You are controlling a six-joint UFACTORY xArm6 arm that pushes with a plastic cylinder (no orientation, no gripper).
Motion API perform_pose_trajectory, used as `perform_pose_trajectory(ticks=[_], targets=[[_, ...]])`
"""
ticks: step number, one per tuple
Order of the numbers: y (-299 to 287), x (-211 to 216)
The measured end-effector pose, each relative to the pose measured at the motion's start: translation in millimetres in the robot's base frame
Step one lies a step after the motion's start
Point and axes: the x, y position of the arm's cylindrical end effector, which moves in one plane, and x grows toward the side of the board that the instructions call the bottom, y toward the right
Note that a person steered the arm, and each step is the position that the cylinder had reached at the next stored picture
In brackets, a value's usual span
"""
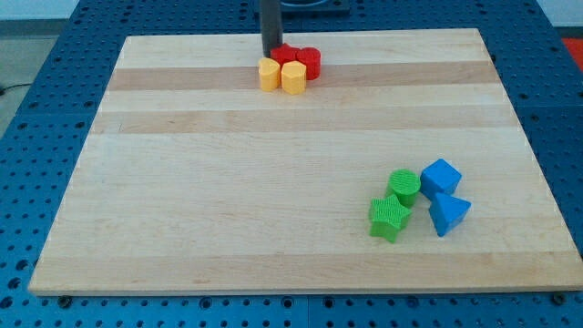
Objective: Make a diagonal line out of red star and the yellow blocks
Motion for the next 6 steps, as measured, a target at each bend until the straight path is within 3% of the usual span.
perform_pose_trajectory(ticks=[1,3,4,6], targets=[[-7,31],[-13,-45],[33,-49],[28,36]])
